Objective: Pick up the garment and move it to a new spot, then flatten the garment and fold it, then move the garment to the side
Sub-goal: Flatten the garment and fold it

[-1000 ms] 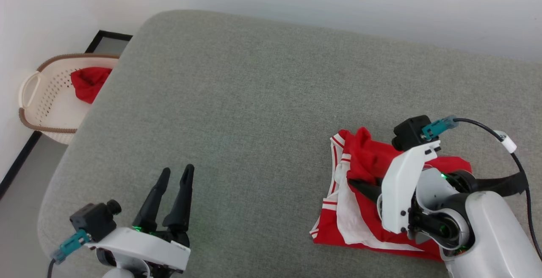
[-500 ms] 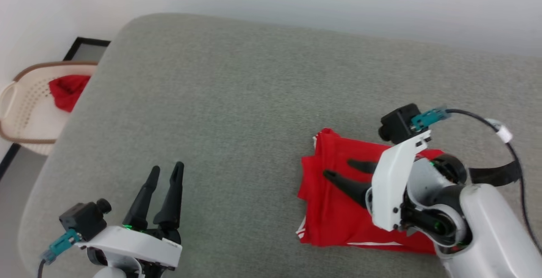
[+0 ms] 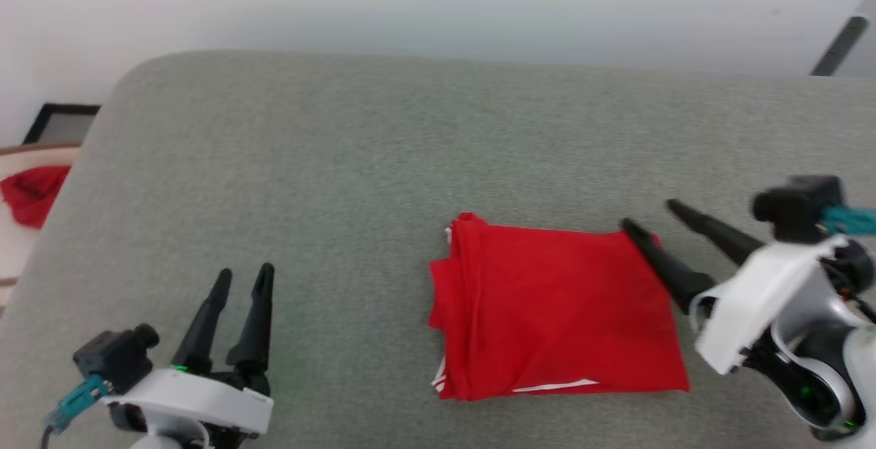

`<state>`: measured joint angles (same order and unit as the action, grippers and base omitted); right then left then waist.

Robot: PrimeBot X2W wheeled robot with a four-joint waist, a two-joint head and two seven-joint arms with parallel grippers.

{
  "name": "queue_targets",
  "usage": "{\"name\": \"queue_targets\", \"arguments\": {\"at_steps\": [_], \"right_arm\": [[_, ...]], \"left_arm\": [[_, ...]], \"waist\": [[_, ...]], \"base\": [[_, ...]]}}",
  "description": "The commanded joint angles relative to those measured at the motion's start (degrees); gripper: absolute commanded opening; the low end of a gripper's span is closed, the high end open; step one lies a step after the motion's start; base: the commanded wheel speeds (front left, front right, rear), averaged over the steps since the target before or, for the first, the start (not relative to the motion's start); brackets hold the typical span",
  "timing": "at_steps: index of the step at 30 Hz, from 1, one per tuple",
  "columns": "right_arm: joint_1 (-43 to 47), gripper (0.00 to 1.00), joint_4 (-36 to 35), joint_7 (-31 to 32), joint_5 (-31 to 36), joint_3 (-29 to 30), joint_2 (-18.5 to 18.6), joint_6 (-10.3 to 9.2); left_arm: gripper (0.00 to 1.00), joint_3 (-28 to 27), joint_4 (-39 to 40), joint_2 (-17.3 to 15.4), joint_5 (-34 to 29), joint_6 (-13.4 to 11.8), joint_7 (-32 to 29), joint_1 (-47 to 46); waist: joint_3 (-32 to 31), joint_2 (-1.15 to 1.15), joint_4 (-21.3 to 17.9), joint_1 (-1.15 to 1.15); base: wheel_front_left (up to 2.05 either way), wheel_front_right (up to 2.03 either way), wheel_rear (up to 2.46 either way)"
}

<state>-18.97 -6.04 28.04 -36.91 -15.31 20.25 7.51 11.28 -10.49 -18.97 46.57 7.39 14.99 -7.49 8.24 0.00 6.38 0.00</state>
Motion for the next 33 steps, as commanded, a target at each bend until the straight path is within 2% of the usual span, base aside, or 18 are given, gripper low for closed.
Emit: {"name": "queue_targets", "arguments": {"at_steps": [1, 8, 14, 21, 33], "right_arm": [[1.26, 1.00, 0.10, -3.44, 1.49, -0.03, 1.41, -0.04], [6.46, 1.00, 4.13, -21.82, 5.20, 0.72, 5.28, -0.04], [11.83, 1.00, 8.76, -32.58, 5.90, 3.19, 5.60, -0.04], [16.21, 1.00, 12.18, -38.87, 6.11, 5.87, 5.00, -0.04], [21.17, 1.00, 13.50, -41.61, 6.41, 9.09, 3.56, -0.04]], "left_arm": [[1.00, -0.61, 0.05, -0.35, -0.95, 0.17, 0.21, 0.85], [1.00, -2.89, 0.41, -0.69, -3.37, 0.17, 0.21, 3.26], [1.00, -4.36, 1.11, -0.49, -4.38, 0.17, 0.21, 5.03], [1.00, -5.24, 1.92, -0.61, -5.63, 0.17, 0.21, 6.53], [1.00, -6.74, 3.38, -0.68, -6.92, 0.17, 0.21, 8.35]], "waist": [[-0.92, 0.00, -2.23, 0.00], [-2.80, 0.00, -5.10, 0.00], [-4.68, 0.00, -5.46, 0.00], [-5.95, 0.00, -4.87, 0.00], [-8.32, 0.00, -4.00, 0.00]], "base": [[0.00, 0.00, 0.00], [0.00, 0.00, 0.00], [0.00, 0.00, 0.00], [0.00, 0.00, 0.00], [0.00, 0.00, 0.00]]}}
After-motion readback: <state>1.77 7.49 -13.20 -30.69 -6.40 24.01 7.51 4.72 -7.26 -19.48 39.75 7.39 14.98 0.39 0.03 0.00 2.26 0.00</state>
